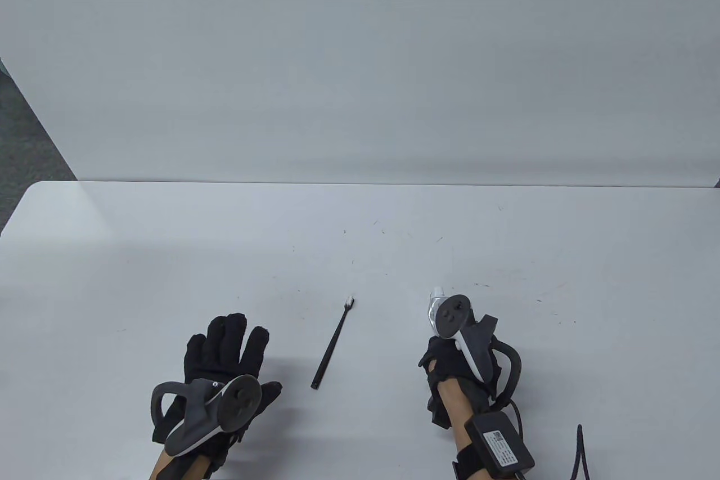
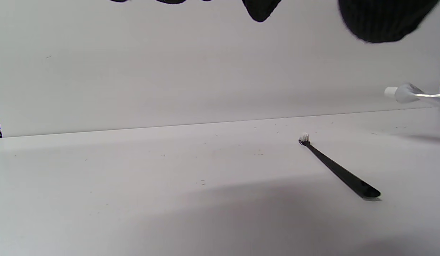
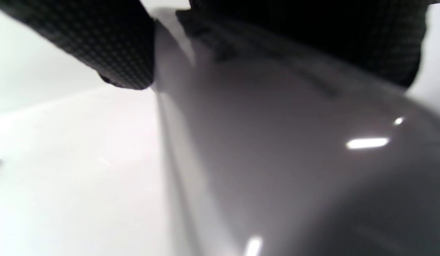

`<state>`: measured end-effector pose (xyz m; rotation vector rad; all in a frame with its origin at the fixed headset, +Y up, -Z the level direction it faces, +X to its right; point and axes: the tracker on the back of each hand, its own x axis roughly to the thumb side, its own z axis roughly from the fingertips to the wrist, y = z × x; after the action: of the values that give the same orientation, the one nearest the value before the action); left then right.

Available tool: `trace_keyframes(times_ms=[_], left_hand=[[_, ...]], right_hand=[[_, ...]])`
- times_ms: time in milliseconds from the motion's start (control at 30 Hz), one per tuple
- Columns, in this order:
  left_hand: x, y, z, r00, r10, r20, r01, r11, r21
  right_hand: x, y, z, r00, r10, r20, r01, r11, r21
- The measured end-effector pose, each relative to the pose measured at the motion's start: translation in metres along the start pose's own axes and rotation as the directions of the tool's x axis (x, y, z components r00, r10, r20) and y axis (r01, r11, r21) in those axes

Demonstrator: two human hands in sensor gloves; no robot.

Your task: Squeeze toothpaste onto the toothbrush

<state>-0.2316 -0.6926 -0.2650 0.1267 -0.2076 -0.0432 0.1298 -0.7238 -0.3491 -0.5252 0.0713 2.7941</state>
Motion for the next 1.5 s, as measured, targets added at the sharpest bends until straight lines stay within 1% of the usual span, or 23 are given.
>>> trace_keyframes(times_ms=[67, 167, 200, 233, 267, 300, 333, 367, 433, 567, 633, 733, 767, 833, 967, 1067, 1100, 1133, 1233, 1300, 1400, 1500], left_hand=[[0.001, -0.002, 0.000, 0.999, 0.042, 0.014, -0.041, 0.999, -0.012], [0.002, -0.003, 0.000, 0.990, 0.130, 0.049, -0.130, 0.992, -0.004], [0.002, -0.003, 0.000, 0.986, 0.159, 0.058, -0.159, 0.987, 0.002], [0.003, -0.003, 0.000, 0.973, 0.220, 0.073, -0.221, 0.975, 0.009], [0.002, -0.003, 0.000, 0.951, 0.296, 0.085, -0.299, 0.954, 0.022], [0.002, -0.003, 0.000, 0.928, 0.360, 0.091, -0.364, 0.931, 0.031], [0.002, -0.004, 0.000, 0.880, 0.463, 0.102, -0.469, 0.882, 0.039], [0.002, -0.005, 0.000, 0.833, 0.541, 0.115, -0.548, 0.836, 0.041], [0.001, -0.006, 0.001, 0.711, 0.689, 0.138, -0.700, 0.711, 0.056], [0.001, -0.008, 0.003, 0.495, 0.855, 0.153, -0.868, 0.484, 0.108], [0.004, -0.010, 0.001, 0.439, 0.885, 0.158, -0.898, 0.430, 0.086], [0.012, -0.015, 0.000, 0.353, 0.924, 0.145, -0.934, 0.357, 0.002], [0.014, -0.015, 0.000, 0.341, 0.928, 0.148, -0.938, 0.347, -0.017], [0.020, -0.016, 0.000, 0.337, 0.927, 0.166, -0.936, 0.348, -0.044], [0.021, -0.013, 0.001, 0.402, 0.895, 0.192, -0.910, 0.413, -0.019], [0.022, -0.013, 0.001, 0.405, 0.892, 0.200, -0.907, 0.420, -0.034], [0.024, -0.013, 0.001, 0.414, 0.889, 0.198, -0.901, 0.431, -0.052], [0.025, -0.013, 0.001, 0.428, 0.881, 0.200, -0.893, 0.447, -0.061], [0.026, -0.013, 0.001, 0.505, 0.836, 0.217, -0.853, 0.521, -0.023], [0.028, -0.012, 0.002, 0.535, 0.816, 0.221, -0.833, 0.553, -0.025], [0.028, -0.012, 0.002, 0.548, 0.813, 0.196, -0.828, 0.561, -0.014], [0.025, -0.012, 0.002, 0.558, 0.809, 0.185, -0.821, 0.571, -0.018]], right_hand=[[0.003, -0.013, 0.014, 0.990, -0.043, 0.136, 0.053, 0.997, -0.064], [0.006, -0.025, 0.040, 0.942, -0.075, 0.326, 0.135, 0.977, -0.166], [0.006, -0.026, 0.046, 0.918, -0.075, 0.389, 0.156, 0.971, -0.183], [0.007, -0.026, 0.056, 0.864, -0.084, 0.497, 0.206, 0.959, -0.197], [0.008, -0.025, 0.066, 0.833, -0.089, 0.545, 0.243, 0.945, -0.217], [0.008, -0.024, 0.071, 0.808, -0.070, 0.585, 0.248, 0.941, -0.230], [0.011, -0.022, 0.079, 0.766, -0.037, 0.642, 0.252, 0.936, -0.246], [0.014, -0.020, 0.085, 0.741, -0.001, 0.672, 0.242, 0.933, -0.266], [0.020, -0.017, 0.098, 0.685, 0.102, 0.722, 0.206, 0.923, -0.326], [0.031, -0.013, 0.119, 0.602, 0.194, 0.774, 0.172, 0.916, -0.363], [0.034, -0.012, 0.127, 0.578, 0.211, 0.789, 0.178, 0.910, -0.374], [0.039, -0.010, 0.138, 0.536, 0.239, 0.809, 0.172, 0.908, -0.383], [0.040, -0.009, 0.140, 0.526, 0.248, 0.813, 0.167, 0.908, -0.384], [0.043, -0.007, 0.145, 0.503, 0.281, 0.817, 0.150, 0.903, -0.403], [0.044, -0.007, 0.150, 0.480, 0.299, 0.825, 0.149, 0.899, -0.413], [0.044, -0.007, 0.150, 0.475, 0.298, 0.828, 0.148, 0.900, -0.409], [0.045, -0.006, 0.150, 0.472, 0.297, 0.830, 0.149, 0.901, -0.407], [0.045, -0.005, 0.151, 0.466, 0.305, 0.830, 0.146, 0.899, -0.413], [0.046, -0.005, 0.153, 0.447, 0.358, 0.819, 0.132, 0.880, -0.457], [0.047, -0.006, 0.156, 0.439, 0.361, 0.823, 0.144, 0.876, -0.461], [0.050, -0.007, 0.161, 0.421, 0.417, 0.805, 0.132, 0.851, -0.509], [0.051, -0.009, 0.160, 0.433, 0.406, 0.805, 0.131, 0.855, -0.502]])
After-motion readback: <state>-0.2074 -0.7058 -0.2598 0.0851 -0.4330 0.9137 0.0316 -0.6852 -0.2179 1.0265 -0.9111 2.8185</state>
